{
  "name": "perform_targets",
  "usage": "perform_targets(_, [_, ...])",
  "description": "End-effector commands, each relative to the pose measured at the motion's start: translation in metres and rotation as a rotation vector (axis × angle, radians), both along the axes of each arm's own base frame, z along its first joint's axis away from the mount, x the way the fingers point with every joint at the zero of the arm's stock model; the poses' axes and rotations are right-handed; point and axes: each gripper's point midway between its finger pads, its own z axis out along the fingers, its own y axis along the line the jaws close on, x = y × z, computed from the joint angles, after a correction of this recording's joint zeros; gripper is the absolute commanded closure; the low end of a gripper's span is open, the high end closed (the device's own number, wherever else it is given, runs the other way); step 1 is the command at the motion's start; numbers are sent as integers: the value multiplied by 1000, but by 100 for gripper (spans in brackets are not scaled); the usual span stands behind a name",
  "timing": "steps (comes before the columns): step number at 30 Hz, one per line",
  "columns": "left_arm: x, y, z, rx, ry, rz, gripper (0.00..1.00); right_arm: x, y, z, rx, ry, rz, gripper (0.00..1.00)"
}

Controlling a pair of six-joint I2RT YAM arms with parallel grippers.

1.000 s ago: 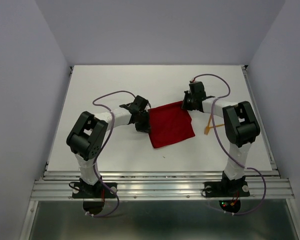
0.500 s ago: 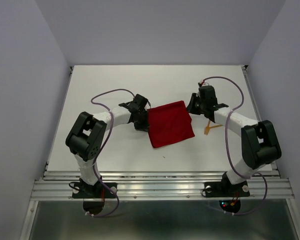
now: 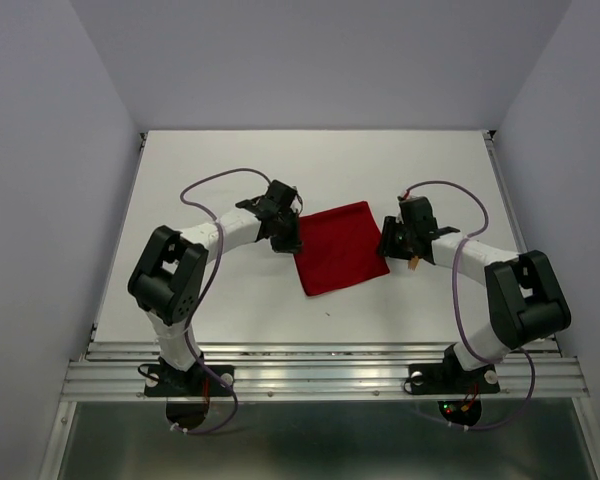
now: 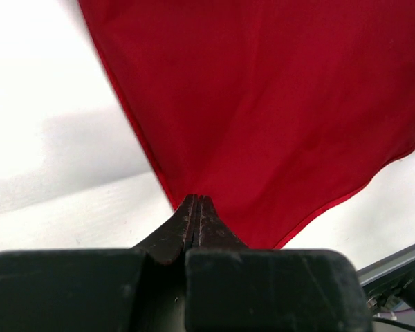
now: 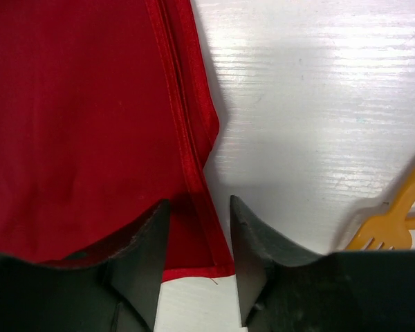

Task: Fold the napkin into a case and place the utensils inside
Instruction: Move the upper triangle-folded napkin to the center of the board.

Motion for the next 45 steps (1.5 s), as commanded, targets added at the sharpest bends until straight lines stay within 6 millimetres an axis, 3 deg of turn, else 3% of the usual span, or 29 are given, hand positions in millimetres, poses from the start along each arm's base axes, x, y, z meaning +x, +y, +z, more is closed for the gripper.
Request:
perform_targets(1, [18,-12,10,-21,-32,1,100,-4,3,-6,10,11,37,63])
perform_targets(7, [26,-13,-1,-4,-19,8,100,-12,7,-10,33,27,58,85])
perform_targets(10, [28,-13,-6,-6,-9,10,100,-18,6,-16,36,42,54,88])
perform_targets(16, [37,-8,-8,9,-11,24,100,-33,11,-26,70,74,54,89])
perform_targets(23, [35,6,-13,33,-4,41,100,-50,24,-25,125,85,49,89])
perform_targets(29, [36,17,-3,52,-29,49,100,-75,45,-20,180,95,68,89])
perform_targets(33, [42,12,10,38,-52,36,100,-77,46,-11,188,91,58,87])
perform_targets(38, [52,-9,28,-16,-75,-2,100,-54,25,17,84,-29,-24,46])
perform_targets(42, [58,-47,40,-81,-77,-57,100,-22,8,29,15,-89,-62,43])
perform_targets(44, [62,-59,43,-105,-75,-66,100,-8,6,30,11,-88,-67,44])
perform_targets(45, [64,-64,46,-120,-75,-72,100,7,10,41,23,-117,-66,44])
